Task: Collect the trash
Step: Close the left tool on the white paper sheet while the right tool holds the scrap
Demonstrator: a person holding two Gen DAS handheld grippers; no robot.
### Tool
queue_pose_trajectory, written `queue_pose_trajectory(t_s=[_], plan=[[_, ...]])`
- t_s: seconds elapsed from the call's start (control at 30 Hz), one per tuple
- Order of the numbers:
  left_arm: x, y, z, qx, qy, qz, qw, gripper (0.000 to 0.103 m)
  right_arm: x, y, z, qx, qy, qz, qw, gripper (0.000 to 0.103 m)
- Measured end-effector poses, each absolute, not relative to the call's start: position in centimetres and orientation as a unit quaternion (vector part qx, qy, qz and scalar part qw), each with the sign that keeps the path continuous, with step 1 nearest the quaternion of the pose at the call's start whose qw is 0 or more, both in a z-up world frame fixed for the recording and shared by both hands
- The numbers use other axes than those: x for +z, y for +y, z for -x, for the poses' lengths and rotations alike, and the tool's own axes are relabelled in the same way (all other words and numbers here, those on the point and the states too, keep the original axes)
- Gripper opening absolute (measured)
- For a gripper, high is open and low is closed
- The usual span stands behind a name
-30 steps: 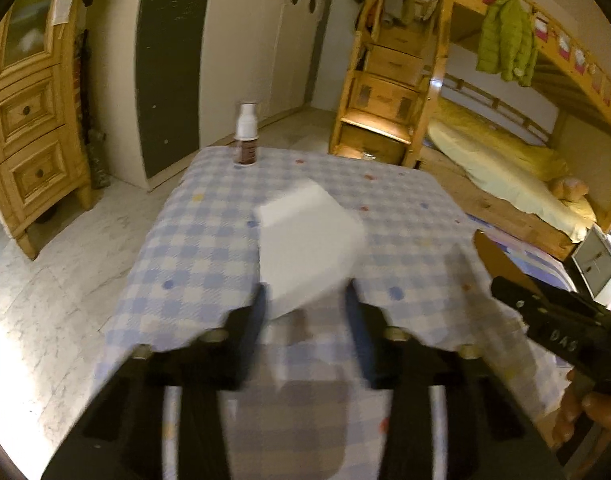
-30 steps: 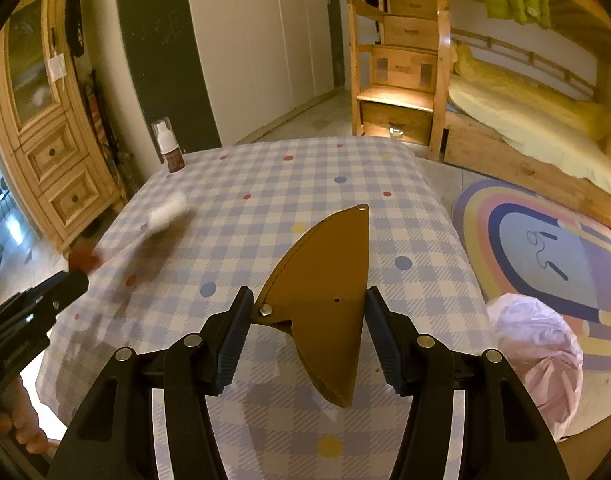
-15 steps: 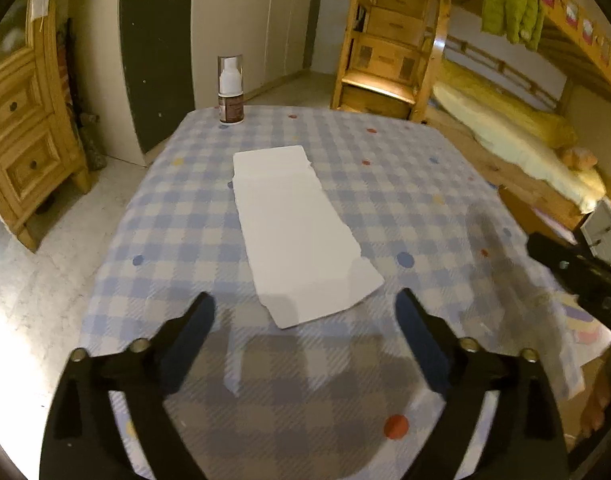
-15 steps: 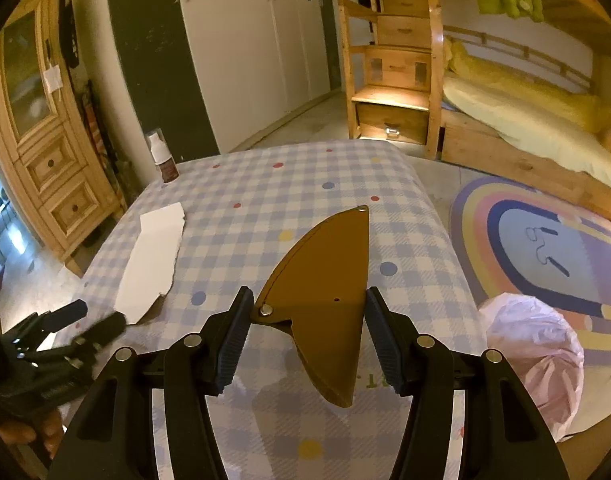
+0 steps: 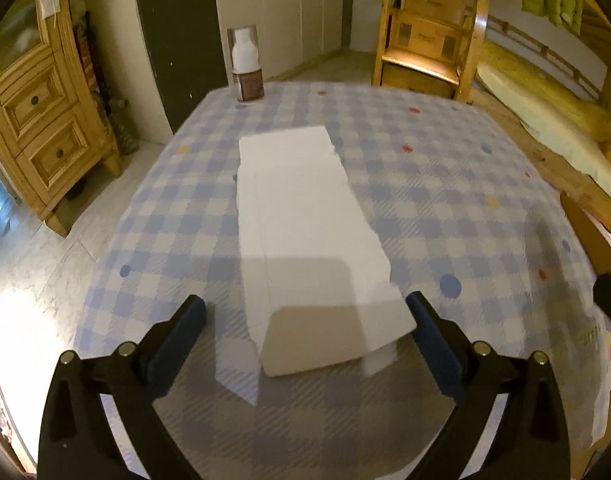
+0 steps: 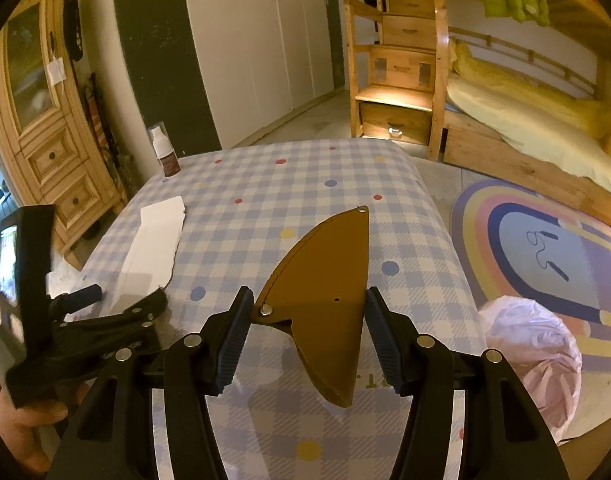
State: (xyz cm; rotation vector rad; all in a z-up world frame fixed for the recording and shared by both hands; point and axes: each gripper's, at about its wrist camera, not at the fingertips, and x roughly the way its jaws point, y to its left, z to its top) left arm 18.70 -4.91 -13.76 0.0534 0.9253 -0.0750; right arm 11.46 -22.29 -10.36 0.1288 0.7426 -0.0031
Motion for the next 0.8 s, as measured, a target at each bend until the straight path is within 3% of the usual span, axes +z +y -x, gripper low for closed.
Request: queue_pose_trajectory(t_s=[0.13,0.2,0.27,0.3,0.43,0.8], plan=[[-13.8,-4.8,-18.6,-0.038,0.446,-0.027,0.894,0.096,-10.6,-22.4,-11.4,-0.001,0.362,-0.063,0.930,0.057],[-13.8,-4.7,-18.5,-0.032,0.442,-0.029,0.896,0.090,-10.6,-22.4,-11.3,-0.001,0.362,-0.064,0.930,0.057],[-13.5,-4.4,-18.3,-0.026,0.434,-0.027,0.900,0.070,-10.7,-22.4,-11.3,0.000,0.363,-0.063,0.930,0.057],[-13.4,-4.3,-18.2,-0.023,0.433,-0.027,0.901,0.067,-10.7,-22.3,-11.3,0.000,0.363,-0.062,0.930,0.057],[-13.1,-3.3,-17.4,-0.045,0.429,-0.010,0.902,0.062,-10.8,-22.1,-11.1,0.003,0.363,-0.061,0.930,0.057],[-11.7,-2.6,-14.8,-0.109,0.399,0.002,0.911,0.060,-10.7,-21.2,-10.9,0.009,0.361,-0.061,0.931,0.057]])
